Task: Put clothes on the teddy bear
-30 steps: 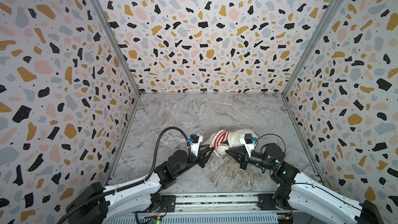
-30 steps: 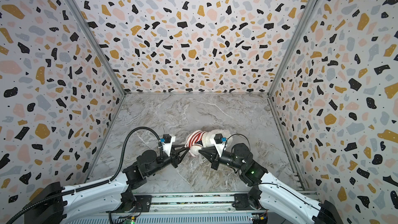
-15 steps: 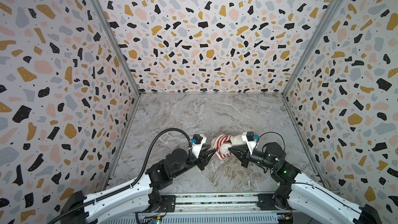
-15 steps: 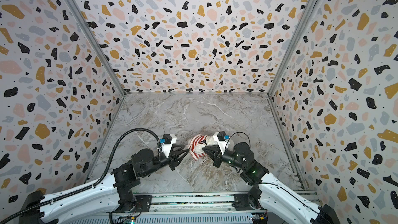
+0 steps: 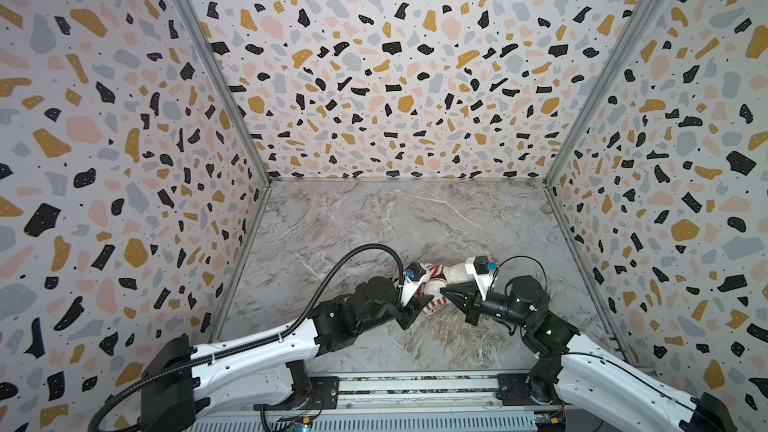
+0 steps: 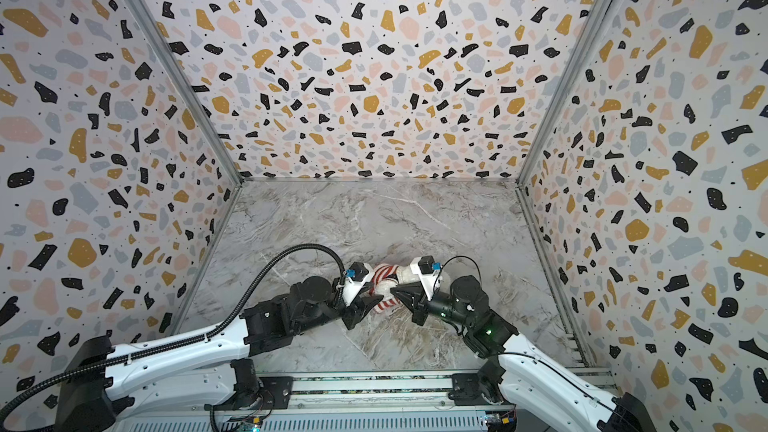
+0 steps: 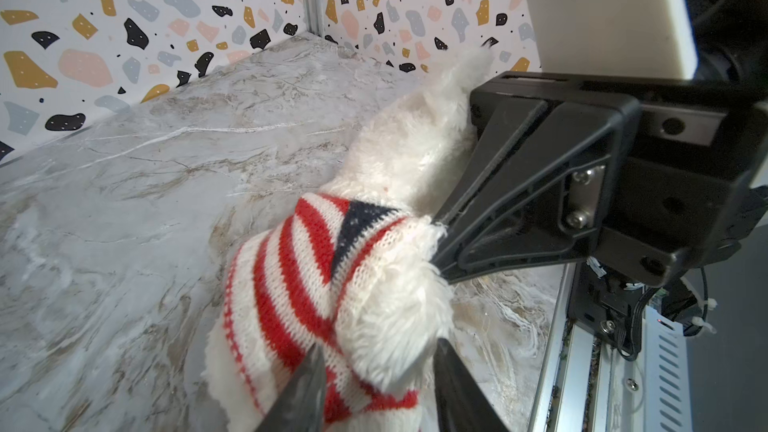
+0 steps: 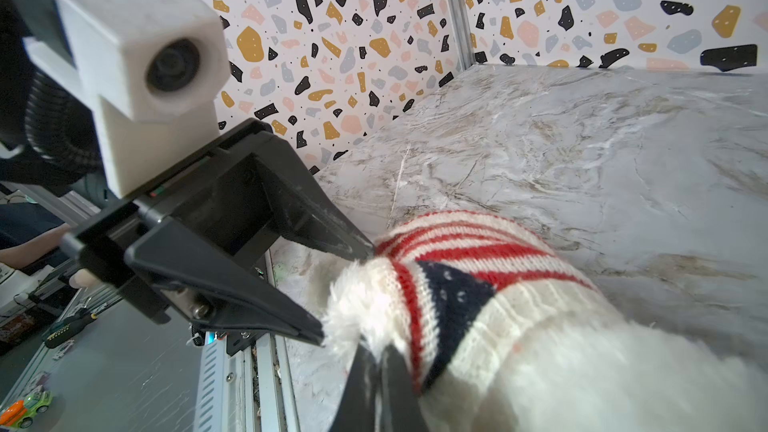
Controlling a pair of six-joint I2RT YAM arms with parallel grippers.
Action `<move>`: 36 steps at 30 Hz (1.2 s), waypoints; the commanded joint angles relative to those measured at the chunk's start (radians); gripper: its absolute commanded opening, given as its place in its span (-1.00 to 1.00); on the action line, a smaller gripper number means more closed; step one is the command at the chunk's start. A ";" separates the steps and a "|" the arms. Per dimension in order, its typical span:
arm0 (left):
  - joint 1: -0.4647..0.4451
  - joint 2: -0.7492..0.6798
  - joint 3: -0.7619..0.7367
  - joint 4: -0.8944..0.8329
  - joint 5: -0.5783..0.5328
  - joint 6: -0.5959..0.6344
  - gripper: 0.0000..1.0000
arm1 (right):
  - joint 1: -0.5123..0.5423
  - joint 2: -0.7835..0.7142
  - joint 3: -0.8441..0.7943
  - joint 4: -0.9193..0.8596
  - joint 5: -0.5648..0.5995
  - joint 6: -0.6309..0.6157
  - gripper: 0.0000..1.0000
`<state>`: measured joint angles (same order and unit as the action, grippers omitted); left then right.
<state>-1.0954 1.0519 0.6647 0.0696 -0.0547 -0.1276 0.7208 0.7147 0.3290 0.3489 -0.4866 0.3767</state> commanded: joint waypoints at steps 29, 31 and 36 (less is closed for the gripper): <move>0.001 0.063 0.113 0.077 -0.050 -0.142 -1.00 | -0.001 -0.032 -0.017 0.004 0.072 -0.117 -0.40; 0.030 0.072 0.128 0.079 -0.034 -0.205 -1.00 | 0.005 -0.086 -0.039 0.000 0.095 -0.153 -0.21; 0.112 0.091 0.122 0.128 0.051 -0.374 -1.00 | 0.017 -0.207 -0.093 -0.011 0.142 -0.184 0.00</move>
<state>-1.0172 1.1374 0.7567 0.0975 -0.0608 -0.3702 0.7296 0.5529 0.2543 0.3565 -0.3889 0.2386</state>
